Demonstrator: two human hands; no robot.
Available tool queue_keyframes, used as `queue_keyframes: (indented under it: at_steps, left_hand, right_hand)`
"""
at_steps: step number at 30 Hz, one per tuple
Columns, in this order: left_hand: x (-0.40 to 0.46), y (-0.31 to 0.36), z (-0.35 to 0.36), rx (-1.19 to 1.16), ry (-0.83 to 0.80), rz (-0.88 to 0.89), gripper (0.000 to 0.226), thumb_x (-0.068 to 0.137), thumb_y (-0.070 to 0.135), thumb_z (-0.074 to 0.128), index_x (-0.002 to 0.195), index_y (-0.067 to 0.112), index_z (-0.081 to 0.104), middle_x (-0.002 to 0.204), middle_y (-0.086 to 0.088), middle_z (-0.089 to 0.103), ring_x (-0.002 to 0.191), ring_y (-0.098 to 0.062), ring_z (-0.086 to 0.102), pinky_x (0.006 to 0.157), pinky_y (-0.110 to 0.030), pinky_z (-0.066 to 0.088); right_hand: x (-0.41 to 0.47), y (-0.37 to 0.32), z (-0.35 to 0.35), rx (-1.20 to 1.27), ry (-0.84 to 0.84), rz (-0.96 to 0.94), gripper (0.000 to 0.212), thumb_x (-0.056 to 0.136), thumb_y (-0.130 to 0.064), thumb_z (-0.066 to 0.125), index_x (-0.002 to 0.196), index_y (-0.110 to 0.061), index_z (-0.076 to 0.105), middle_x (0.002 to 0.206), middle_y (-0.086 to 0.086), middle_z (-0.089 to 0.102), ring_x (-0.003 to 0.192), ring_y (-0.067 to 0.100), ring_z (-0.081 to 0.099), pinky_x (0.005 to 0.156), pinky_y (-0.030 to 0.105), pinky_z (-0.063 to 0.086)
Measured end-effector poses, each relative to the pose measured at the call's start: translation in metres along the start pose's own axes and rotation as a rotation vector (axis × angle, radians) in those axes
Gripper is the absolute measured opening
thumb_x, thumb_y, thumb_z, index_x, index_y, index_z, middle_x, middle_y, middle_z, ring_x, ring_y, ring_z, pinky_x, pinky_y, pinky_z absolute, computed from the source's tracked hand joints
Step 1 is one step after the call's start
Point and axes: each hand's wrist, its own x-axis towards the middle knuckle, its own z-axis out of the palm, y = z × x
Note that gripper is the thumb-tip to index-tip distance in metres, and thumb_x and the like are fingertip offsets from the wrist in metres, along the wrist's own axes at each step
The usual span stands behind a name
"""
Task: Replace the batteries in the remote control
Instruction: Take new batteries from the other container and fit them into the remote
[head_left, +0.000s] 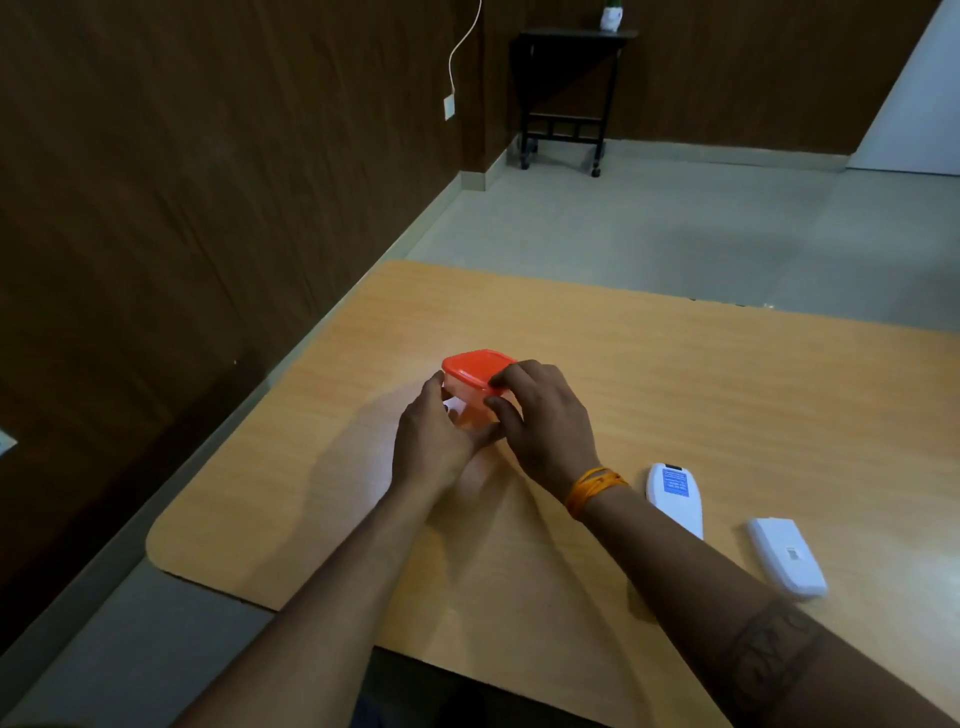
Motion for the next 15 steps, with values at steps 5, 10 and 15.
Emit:
queue_keyframes:
  at_steps: [5, 10, 15]
  left_hand:
    - [-0.006, 0.0, 0.0, 0.06, 0.014, 0.049, 0.098, 0.081, 0.034, 0.087, 0.159, 0.016, 0.03, 0.152, -0.011, 0.052, 0.137, -0.032, 0.053, 0.109, -0.045, 0.051]
    - [-0.01, -0.002, -0.011, 0.026, 0.024, 0.061, 0.089, 0.078, 0.031, 0.09, 0.151, 0.013, 0.042, 0.145, -0.012, 0.058, 0.131, -0.033, 0.057, 0.097, -0.033, 0.049]
    - [-0.012, -0.008, -0.02, 0.026, 0.057, 0.057, 0.071, 0.075, 0.043, 0.088, 0.133, 0.013, 0.06, 0.122, -0.009, 0.072, 0.107, -0.029, 0.069, 0.081, -0.031, 0.054]
  right_hand:
    - [-0.013, -0.021, -0.007, 0.123, -0.016, 0.056, 0.018, 0.099, -0.026, 0.064, 0.114, -0.016, 0.063, 0.11, 0.004, 0.065, 0.096, 0.022, 0.06, 0.08, 0.037, 0.054]
    - [-0.021, -0.032, -0.012, 0.163, -0.05, 0.065, 0.022, 0.1, -0.028, 0.064, 0.118, -0.014, 0.063, 0.113, 0.005, 0.07, 0.1, 0.025, 0.065, 0.084, 0.042, 0.056]
    - [-0.023, -0.044, -0.012, 0.094, -0.034, 0.026, 0.023, 0.104, -0.031, 0.058, 0.117, -0.014, 0.066, 0.108, 0.007, 0.073, 0.091, 0.027, 0.068, 0.078, 0.045, 0.058]
